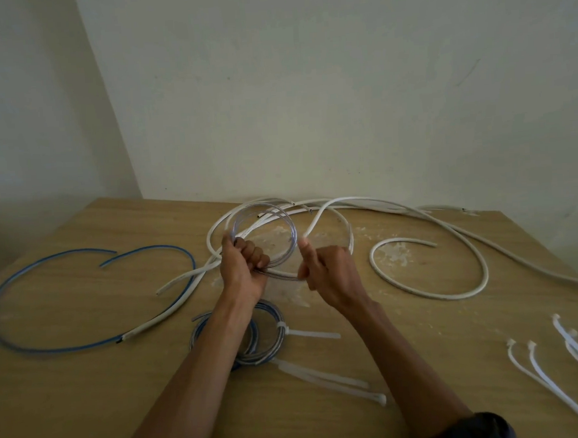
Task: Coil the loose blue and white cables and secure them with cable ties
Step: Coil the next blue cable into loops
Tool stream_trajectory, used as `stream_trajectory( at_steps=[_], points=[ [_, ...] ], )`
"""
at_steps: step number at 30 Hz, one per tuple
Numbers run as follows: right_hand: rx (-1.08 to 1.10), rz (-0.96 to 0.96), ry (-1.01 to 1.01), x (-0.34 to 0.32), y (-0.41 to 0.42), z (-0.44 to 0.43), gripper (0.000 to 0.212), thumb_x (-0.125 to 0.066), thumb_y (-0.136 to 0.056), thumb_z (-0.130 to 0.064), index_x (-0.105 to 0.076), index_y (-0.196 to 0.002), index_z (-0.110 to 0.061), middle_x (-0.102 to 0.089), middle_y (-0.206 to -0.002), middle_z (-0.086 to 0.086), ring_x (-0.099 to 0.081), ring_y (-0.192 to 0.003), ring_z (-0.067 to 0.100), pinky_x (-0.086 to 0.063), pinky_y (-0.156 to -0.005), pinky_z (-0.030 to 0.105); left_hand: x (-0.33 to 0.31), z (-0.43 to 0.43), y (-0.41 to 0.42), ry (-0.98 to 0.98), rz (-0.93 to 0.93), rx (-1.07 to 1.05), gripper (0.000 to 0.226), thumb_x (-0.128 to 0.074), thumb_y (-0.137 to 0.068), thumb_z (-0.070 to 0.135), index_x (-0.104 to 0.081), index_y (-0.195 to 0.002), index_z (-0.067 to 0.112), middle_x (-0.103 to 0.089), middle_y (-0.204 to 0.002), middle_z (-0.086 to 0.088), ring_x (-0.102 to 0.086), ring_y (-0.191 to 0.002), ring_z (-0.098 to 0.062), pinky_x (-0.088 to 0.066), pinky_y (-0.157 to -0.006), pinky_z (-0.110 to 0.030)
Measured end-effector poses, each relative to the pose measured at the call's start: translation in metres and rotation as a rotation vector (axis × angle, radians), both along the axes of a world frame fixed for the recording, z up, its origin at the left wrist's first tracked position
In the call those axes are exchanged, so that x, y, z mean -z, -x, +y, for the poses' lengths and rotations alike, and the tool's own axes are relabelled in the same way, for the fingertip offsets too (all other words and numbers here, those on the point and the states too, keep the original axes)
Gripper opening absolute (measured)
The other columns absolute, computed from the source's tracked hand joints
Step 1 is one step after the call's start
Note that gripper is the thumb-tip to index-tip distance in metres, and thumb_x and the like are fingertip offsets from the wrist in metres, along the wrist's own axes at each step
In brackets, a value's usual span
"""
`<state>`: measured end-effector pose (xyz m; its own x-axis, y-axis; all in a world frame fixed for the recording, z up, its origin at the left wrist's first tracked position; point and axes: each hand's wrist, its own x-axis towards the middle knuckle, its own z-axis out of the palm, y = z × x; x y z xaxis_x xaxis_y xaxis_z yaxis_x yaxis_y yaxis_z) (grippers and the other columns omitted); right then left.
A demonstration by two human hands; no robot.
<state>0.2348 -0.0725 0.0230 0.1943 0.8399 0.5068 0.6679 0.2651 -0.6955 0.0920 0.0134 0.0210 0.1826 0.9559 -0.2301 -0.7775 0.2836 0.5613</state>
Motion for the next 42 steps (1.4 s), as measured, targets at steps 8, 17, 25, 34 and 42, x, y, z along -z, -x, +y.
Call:
stream_trajectory(
  at_steps=[8,17,25,34,42],
  points=[
    [-0.013,0.516,0.312,0.010,0.006,0.005,0.038,-0.052,-0.102,-0.045,-0.068,-0.105,-0.011,-0.077,-0.089,0.005,-0.073,-0.061,0.019,-0.053,-0.050,0.026,0.004,-0.001,-0.003,0.040,-0.107,-0.047,0.056,-0.035,-0.105,0.056,-0.031,-0.060,0.023,-0.022,-0.046,0.007,-0.019,-0.039,-0.010,-0.024,-0.042,-0.025],
    [0.247,0.232,-0.154,0.021,0.003,0.012,0.035,-0.053,-0.104,-0.016,-0.058,-0.139,-0.020,-0.069,-0.092,-0.003,-0.061,-0.076,0.003,-0.045,-0.067,0.008,0.001,-0.021,-0.017,-0.146,0.083,0.077,0.044,-0.036,-0.101,0.039,-0.034,-0.060,0.021,-0.023,-0.050,0.005,-0.020,-0.044,-0.012,-0.024,-0.048,-0.029],
    [0.116,0.069,-0.208,0.024,-0.006,0.015,0.058,-0.044,-0.099,0.006,-0.048,-0.150,-0.022,-0.058,-0.135,-0.003,-0.062,-0.108,0.002,-0.056,-0.081,0.020,0.003,-0.024,-0.015,-0.306,0.217,0.233,0.041,-0.034,-0.108,0.028,-0.041,-0.069,0.018,-0.024,-0.054,0.005,-0.020,-0.044,-0.009,-0.023,-0.046,-0.025],
    [0.163,0.090,-0.229,0.009,-0.009,0.008,0.062,-0.059,-0.103,-0.026,-0.029,-0.158,-0.024,-0.058,-0.103,-0.021,-0.065,-0.077,0.007,-0.053,-0.064,0.019,0.002,-0.025,-0.010,-0.286,0.241,0.276,0.043,-0.041,-0.107,0.038,-0.038,-0.068,0.019,-0.022,-0.055,0.006,-0.021,-0.042,-0.007,-0.025,-0.042,-0.023],
    [0.214,-0.035,-0.237,0.008,-0.016,0.008,0.027,-0.060,-0.101,-0.014,-0.069,-0.127,-0.016,-0.060,-0.109,-0.013,-0.060,-0.089,0.003,-0.059,-0.072,0.033,0.002,-0.025,-0.010,-0.256,0.261,0.296,0.045,-0.040,-0.107,0.037,-0.043,-0.067,0.018,-0.027,-0.051,0.005,-0.025,-0.042,-0.010,-0.030,-0.045,-0.025]
  ],
)
